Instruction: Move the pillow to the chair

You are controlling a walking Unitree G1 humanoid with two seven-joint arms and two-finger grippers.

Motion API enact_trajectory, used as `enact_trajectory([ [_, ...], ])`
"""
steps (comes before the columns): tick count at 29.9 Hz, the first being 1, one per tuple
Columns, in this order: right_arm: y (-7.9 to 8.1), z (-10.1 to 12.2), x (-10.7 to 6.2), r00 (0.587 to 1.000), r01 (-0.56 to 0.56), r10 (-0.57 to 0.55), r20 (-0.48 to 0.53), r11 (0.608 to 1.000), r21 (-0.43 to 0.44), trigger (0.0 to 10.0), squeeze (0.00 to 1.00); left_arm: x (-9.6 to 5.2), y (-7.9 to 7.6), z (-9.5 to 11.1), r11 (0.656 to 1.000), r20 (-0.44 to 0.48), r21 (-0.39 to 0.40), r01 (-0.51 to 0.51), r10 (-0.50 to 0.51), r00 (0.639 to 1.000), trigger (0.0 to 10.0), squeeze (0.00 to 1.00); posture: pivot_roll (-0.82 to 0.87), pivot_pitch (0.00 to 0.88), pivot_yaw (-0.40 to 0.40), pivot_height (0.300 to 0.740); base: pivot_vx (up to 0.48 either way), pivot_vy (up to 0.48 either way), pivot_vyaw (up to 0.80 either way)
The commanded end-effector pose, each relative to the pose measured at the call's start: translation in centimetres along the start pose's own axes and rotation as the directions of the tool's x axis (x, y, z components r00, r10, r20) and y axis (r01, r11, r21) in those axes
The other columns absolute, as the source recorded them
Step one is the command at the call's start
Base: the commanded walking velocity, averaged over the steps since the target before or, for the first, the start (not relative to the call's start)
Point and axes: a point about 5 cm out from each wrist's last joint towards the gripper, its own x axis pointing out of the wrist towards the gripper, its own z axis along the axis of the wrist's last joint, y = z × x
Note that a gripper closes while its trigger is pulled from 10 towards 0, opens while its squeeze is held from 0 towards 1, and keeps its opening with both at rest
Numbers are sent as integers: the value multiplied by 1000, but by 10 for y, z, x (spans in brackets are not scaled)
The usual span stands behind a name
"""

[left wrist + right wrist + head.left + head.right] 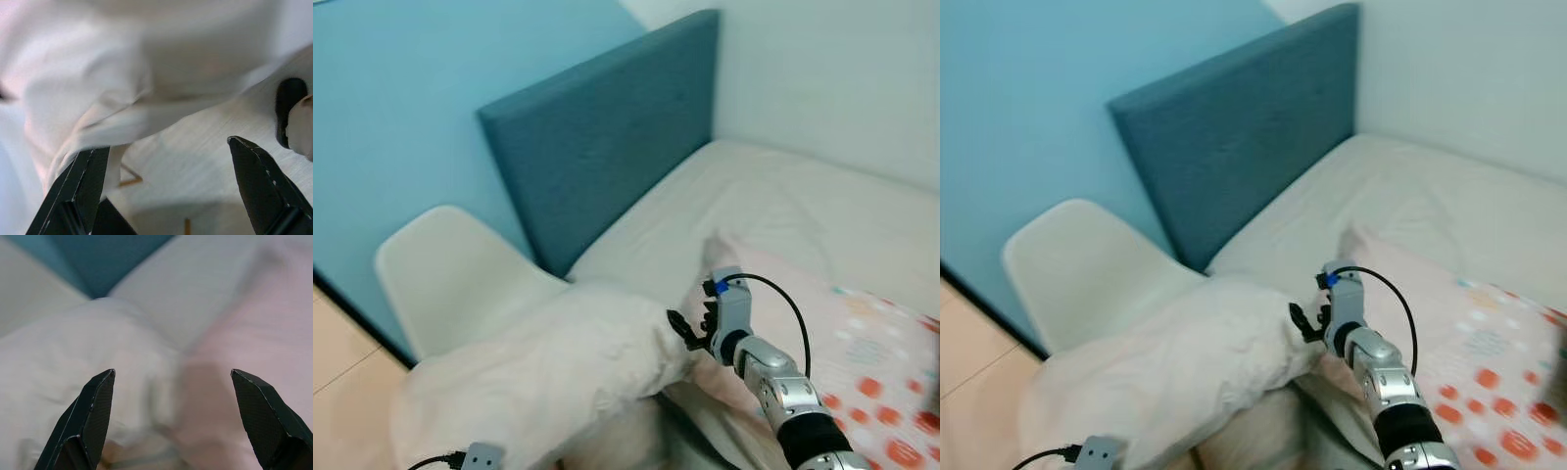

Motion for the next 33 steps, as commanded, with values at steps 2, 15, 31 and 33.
enact_trajectory([
  [2,-1,-3,2,1000,23,-23,-8,1000,2,10000,0,1,4,-1,1000,-6,10,-10,11,1000,10000,0,-221,124,99,740,-279,0,-722],
  [15,-12,-4,1,995,104,-104,-8,994,14,10000,0,2,4,7,1000,17,4,-11,11,1000,10000,0,-222,127,103,740,-280,0,-720],
  [31,18,45,-2,954,-86,117,276,989,-120,10000,0,2,2,10,1000,41,26,13,-14,999,10000,0,-230,128,104,740,-148,0,-494],
  [33,18,45,-2,954,-86,117,276,989,-120,10000,0,2,2,10,1000,41,26,13,-14,999,10000,0,-230,128,104,740,0,0,0],
])
